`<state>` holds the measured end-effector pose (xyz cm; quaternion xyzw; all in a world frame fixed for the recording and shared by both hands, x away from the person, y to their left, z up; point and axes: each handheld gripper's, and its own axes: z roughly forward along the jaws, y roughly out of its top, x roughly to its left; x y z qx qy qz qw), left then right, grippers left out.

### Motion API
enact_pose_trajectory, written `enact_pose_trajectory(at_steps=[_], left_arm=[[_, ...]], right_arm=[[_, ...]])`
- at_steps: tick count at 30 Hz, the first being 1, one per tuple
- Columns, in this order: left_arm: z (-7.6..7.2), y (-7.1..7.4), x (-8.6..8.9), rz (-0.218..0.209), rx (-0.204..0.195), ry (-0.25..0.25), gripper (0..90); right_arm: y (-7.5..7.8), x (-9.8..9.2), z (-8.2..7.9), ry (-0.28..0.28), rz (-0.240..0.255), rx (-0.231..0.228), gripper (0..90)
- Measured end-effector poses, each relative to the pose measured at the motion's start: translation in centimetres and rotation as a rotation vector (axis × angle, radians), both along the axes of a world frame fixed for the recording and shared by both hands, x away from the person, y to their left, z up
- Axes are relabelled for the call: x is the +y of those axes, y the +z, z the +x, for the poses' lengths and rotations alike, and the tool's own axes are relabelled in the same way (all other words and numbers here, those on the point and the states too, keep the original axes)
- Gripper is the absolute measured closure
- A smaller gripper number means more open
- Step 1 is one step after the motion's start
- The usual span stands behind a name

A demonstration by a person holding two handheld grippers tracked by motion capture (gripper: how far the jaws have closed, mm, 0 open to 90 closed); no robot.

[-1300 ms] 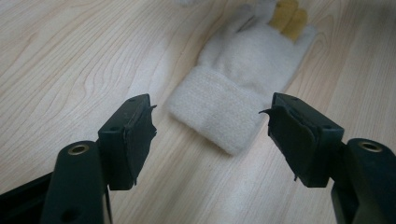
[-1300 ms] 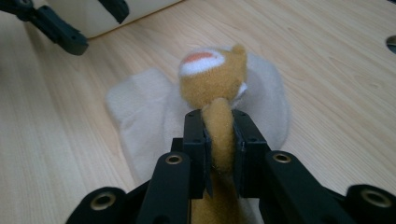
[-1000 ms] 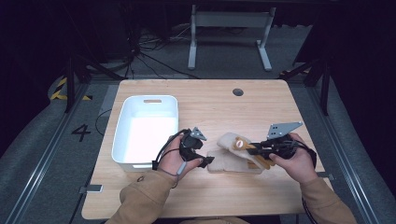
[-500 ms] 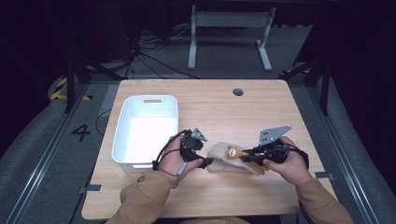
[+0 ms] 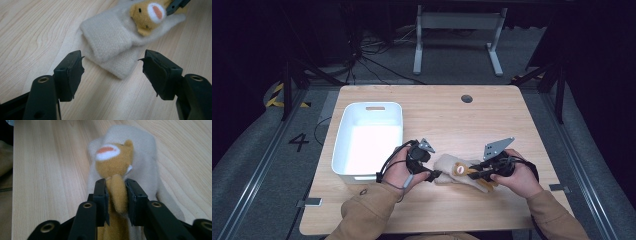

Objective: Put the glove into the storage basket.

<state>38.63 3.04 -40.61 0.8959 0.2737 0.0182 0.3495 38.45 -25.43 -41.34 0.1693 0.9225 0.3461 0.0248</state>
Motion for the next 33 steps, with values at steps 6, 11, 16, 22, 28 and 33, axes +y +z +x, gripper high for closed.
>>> enact_pose_trajectory(at_steps=[6,11,16,22,28,33], left_arm=[[0.1,0.0,-0.3,0.009,0.004,-0.013,32.5],[0.2,-0.2,-0.8,0.023,0.013,-0.022,31.9],[0.3,-0.5,-1.3,0.031,0.020,-0.038,31.8],[0.4,-0.6,-1.7,0.044,0.026,-0.051,31.9],[0.3,-1.1,-1.7,0.091,0.027,-0.088,30.5],[0.4,-1.0,-1.8,0.113,0.008,-0.070,33.0]], right_arm=[[-0.4,0.1,-0.3,-0.021,-0.016,0.003,58.7],[0.0,-0.3,-0.7,-0.043,-0.003,0.000,53.9],[0.8,-1.4,-1.0,-0.086,0.003,-0.013,57.1],[0.9,-2.5,-1.3,-0.127,-0.029,0.002,62.7],[0.7,-3.4,-1.8,-0.162,-0.081,0.044,65.5],[0.3,-3.9,-2.0,-0.164,-0.128,0.088,65.3]])
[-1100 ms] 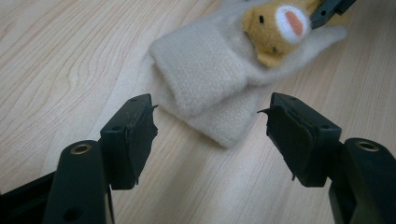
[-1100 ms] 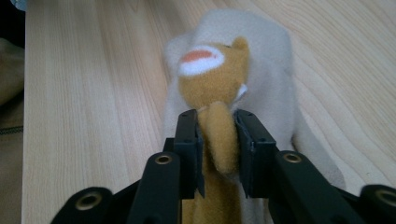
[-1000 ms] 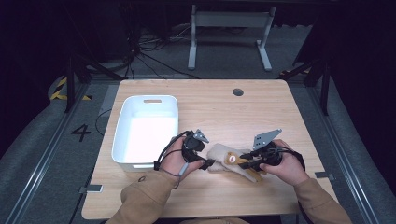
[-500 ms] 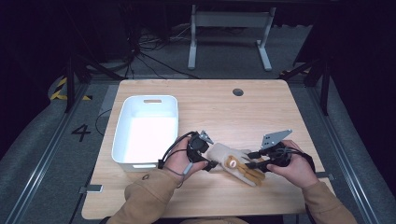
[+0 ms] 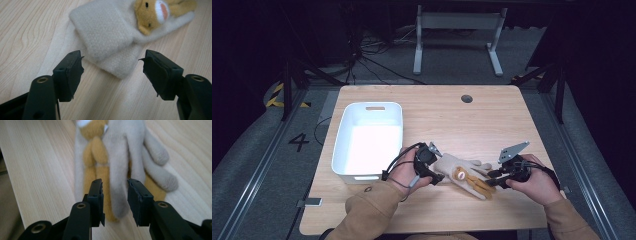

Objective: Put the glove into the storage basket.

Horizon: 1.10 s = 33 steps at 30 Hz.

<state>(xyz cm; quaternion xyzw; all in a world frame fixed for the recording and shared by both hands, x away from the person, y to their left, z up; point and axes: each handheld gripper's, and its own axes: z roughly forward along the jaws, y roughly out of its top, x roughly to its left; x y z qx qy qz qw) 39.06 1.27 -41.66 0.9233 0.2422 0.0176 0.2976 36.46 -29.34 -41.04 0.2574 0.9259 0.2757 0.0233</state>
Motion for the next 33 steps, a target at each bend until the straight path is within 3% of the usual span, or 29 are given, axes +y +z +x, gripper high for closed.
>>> enact_pose_trajectory(at_steps=[9,12,17,23,31,33], left_arm=[[0.3,-0.5,0.0,0.022,-0.002,-0.026,43.1],[0.4,-0.6,0.1,0.021,-0.004,-0.027,44.4],[0.6,-0.8,0.2,0.021,-0.004,-0.004,41.3],[0.8,-1.2,0.0,0.012,0.010,-0.006,42.0],[1.2,-1.8,-0.2,-0.015,0.012,-0.008,51.0],[1.3,-2.3,-0.3,-0.028,0.037,-0.002,50.4]], right_arm=[[-0.9,-0.2,0.0,-0.013,-0.067,0.053,65.9],[-1.0,-0.2,0.1,-0.013,-0.082,0.056,69.8],[-1.3,-0.4,0.2,-0.006,-0.127,0.072,84.8],[-1.4,-0.3,0.3,-0.014,-0.136,0.072,86.4],[-1.4,-0.3,0.3,-0.012,-0.133,0.071,86.5],[-1.5,-0.3,0.3,-0.013,-0.130,0.071,86.5]])
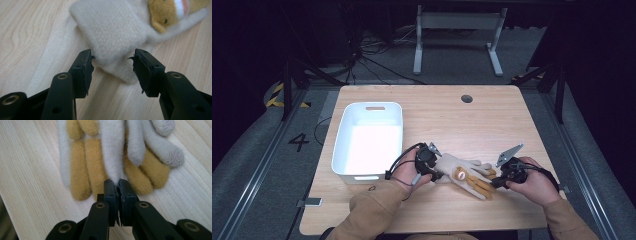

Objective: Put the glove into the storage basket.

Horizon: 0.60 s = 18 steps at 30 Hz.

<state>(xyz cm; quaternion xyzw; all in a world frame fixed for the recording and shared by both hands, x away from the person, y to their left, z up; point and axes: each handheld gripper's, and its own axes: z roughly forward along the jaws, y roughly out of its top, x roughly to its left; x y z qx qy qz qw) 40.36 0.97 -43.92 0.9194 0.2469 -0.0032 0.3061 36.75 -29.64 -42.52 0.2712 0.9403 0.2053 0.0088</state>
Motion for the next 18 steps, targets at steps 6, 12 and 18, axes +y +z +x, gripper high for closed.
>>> enact_pose_trajectory(at_steps=[6,12,18], left_arm=[[0.02,-0.25,-0.19,-0.002,0.005,-0.001,57.7],[-0.27,0.27,-0.23,0.068,-0.083,-0.043,81.1],[-0.46,0.60,-0.19,0.074,-0.097,-0.051,85.8]], right_arm=[[-0.08,0.14,-0.04,-0.006,0.003,-0.001,86.5],[-0.16,0.24,-0.07,-0.002,0.000,0.004,86.4],[-0.03,0.25,-0.12,-0.003,0.001,-0.002,86.4]])
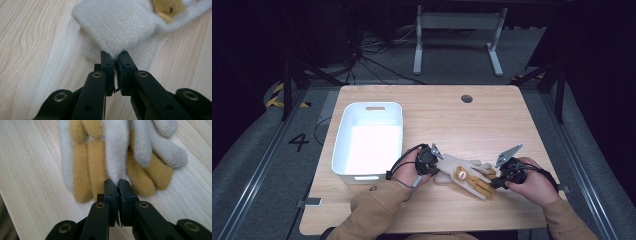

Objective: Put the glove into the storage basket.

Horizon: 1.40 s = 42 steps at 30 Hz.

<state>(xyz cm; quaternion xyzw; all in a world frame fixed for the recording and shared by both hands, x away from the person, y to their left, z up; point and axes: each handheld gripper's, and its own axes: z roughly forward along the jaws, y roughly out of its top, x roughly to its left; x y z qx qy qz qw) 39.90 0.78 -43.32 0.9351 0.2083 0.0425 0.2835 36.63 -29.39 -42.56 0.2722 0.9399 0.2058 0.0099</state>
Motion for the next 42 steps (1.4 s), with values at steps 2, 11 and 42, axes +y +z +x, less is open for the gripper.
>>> enact_pose_trajectory(at_steps=[2,11,42], left_arm=[[-0.2,0.2,0.0,0.004,-0.006,-0.004,86.3],[-0.9,1.6,0.0,-0.019,-0.024,-0.015,87.1],[-3.3,3.1,0.9,-0.057,-0.053,-0.002,87.2]], right_arm=[[0.1,0.0,0.0,0.002,-0.001,0.000,86.5],[1.2,-0.3,-0.3,-0.017,0.011,-0.024,86.8],[6.1,-1.8,0.8,-0.108,0.108,-0.226,87.4]])
